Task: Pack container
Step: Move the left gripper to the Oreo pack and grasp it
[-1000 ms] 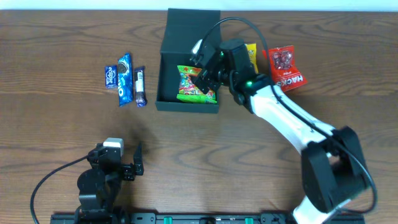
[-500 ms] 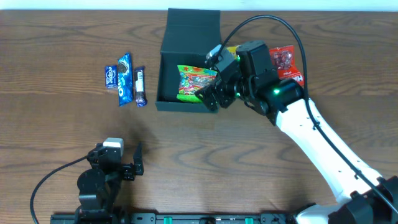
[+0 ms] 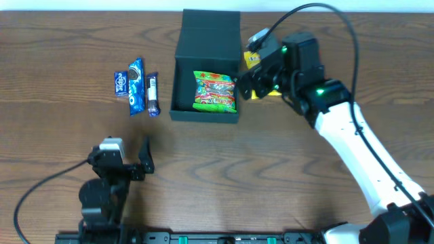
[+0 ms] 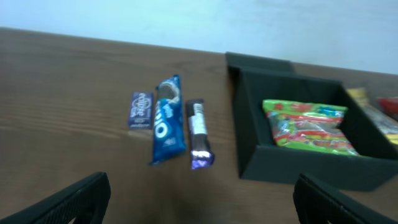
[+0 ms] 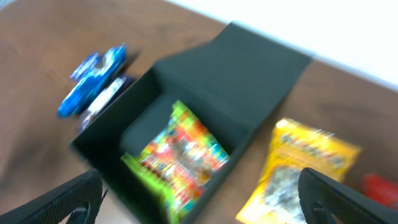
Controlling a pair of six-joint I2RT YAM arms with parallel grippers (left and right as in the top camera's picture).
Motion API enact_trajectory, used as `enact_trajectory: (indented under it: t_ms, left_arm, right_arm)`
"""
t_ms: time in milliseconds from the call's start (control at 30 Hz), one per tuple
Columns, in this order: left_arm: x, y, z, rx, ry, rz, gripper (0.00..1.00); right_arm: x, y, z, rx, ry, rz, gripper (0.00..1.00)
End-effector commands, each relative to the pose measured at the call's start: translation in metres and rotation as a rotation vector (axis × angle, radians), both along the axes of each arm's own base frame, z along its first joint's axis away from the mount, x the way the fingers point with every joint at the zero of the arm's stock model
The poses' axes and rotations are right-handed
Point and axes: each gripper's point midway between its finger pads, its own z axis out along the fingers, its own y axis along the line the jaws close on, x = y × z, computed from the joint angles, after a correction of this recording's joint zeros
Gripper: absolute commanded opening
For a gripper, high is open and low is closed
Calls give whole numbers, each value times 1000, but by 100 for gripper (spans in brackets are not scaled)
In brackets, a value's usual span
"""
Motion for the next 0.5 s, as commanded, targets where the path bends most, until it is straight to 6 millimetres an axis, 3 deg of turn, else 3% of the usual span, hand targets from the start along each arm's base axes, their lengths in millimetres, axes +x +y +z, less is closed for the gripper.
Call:
enact_trajectory:
  t_ms: [0,200,467]
  left_arm:
    - [14,16,29,13,21,95,95]
    - [69,25,43,38,200,139,95]
    - [143,32,22,95,465,147,95]
  right_arm:
    - [16,-21,15,14,-56,-62,99]
    - [36,-48,29,-12,-158,-96,99]
    - [40,-55,33,-15,-177,-107,99]
